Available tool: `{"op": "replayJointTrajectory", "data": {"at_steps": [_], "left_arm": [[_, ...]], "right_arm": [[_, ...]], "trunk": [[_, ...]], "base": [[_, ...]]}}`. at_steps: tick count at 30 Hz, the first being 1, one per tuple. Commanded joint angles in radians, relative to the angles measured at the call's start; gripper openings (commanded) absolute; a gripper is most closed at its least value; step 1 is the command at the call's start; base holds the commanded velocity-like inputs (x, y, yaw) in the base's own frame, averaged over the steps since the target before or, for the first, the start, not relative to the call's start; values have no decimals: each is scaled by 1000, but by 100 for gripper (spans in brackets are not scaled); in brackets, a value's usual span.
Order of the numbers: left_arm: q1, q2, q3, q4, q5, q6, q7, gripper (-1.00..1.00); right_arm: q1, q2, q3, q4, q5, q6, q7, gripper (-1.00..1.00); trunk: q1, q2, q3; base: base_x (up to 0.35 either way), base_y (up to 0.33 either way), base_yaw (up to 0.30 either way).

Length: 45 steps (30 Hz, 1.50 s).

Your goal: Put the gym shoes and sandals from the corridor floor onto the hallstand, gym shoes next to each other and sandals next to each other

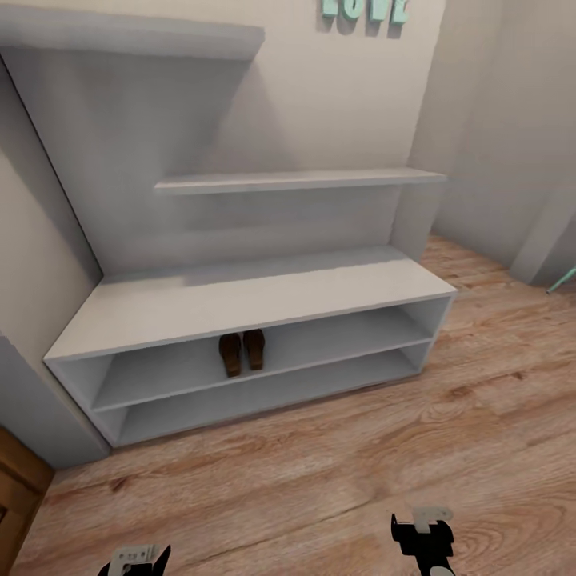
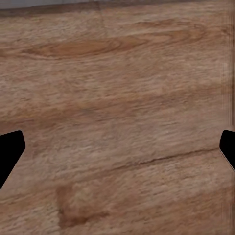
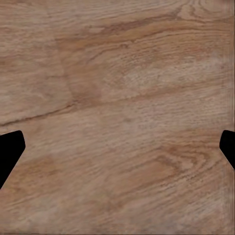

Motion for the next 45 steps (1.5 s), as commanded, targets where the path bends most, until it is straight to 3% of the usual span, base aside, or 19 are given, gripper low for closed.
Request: {"op": "replayJointTrajectory", "data": {"at_steps": [1, 9, 15, 25, 45], "left_arm": [[-1, -1, 9, 0, -10, -4, 0, 100], [-1, -1, 9, 0, -7, -5, 71, 100], [-1, -1, 8, 0, -7, -5, 105, 100], [-1, -1, 5, 2, -15, -6, 115, 100], [-1, 1, 2, 2, -12, -9, 115, 100]], "right_arm": [[-1, 0, -6, 2, 10, -2, -4, 100], [11, -6, -11, 2, 5, -12, -5, 100], [20, -14, -23, 3, -22, -53, -6, 100], [32, -18, -28, 4, -60, -86, -5, 100], [38, -13, -28, 4, -63, -88, -5, 100]], "trunk": [[0, 0, -1], [0, 0, -1], [0, 0, -1], [0, 0, -1], [0, 0, -1]], "base": [[0, 0, -288], [0, 0, -288], [0, 0, -288], [0, 0, -289], [0, 0, -290]]}}
